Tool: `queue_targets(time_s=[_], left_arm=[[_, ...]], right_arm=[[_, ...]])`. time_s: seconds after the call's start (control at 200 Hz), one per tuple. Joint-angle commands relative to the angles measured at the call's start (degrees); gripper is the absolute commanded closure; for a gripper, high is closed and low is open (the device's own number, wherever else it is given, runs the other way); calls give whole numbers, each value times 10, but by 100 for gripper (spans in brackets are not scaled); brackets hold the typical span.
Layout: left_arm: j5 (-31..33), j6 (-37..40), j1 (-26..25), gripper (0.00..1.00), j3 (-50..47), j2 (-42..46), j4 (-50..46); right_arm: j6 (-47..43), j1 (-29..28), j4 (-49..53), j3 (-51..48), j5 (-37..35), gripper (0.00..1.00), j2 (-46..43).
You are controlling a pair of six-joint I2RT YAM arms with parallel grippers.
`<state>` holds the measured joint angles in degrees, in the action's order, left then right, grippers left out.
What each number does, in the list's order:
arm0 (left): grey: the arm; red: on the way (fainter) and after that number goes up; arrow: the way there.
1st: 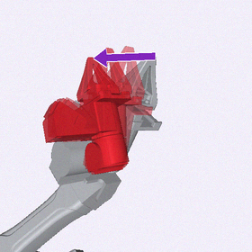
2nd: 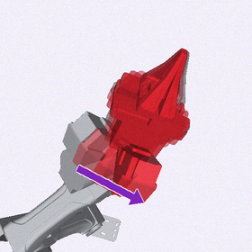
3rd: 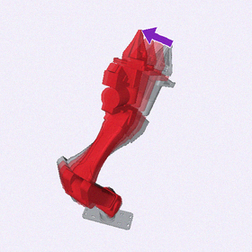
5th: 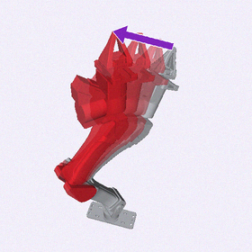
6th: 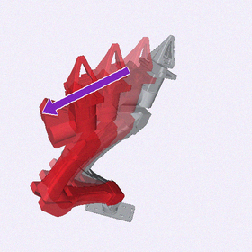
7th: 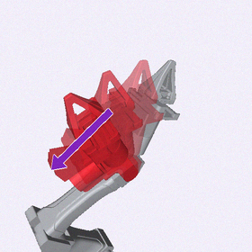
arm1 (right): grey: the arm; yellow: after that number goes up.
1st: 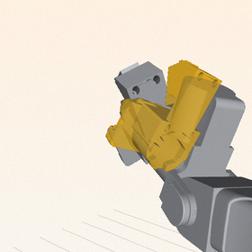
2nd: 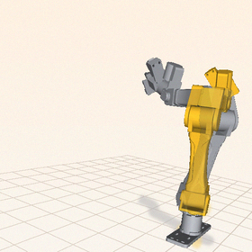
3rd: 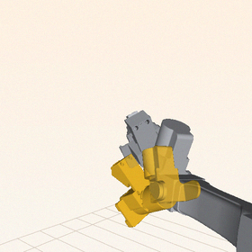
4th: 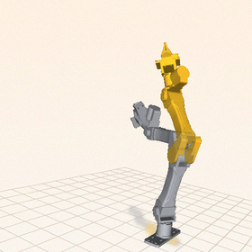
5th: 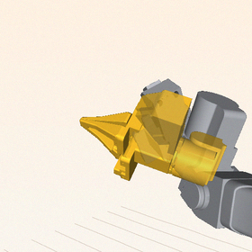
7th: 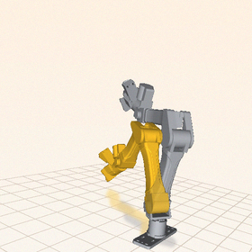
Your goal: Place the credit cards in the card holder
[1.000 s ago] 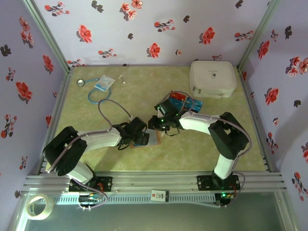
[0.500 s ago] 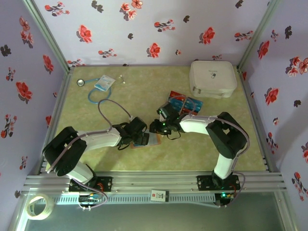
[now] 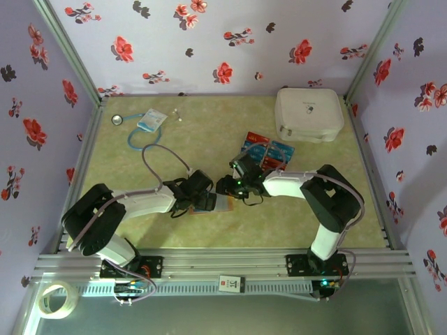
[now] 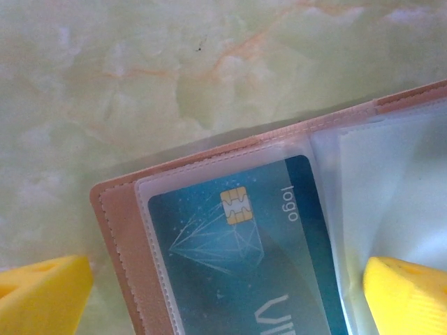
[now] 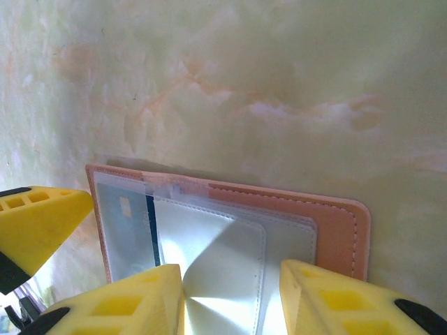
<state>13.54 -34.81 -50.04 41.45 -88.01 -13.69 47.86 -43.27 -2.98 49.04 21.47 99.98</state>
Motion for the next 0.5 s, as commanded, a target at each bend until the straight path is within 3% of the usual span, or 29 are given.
queue_targets(time_s=[0.0, 0.495], left_arm=[[17, -4, -5, 0, -10, 10, -6], [19, 0, -5, 0, -6, 30, -13]], right_arm=[[20, -6, -6, -15, 5, 59, -15], [34, -11, -28, -13, 18, 58, 3]])
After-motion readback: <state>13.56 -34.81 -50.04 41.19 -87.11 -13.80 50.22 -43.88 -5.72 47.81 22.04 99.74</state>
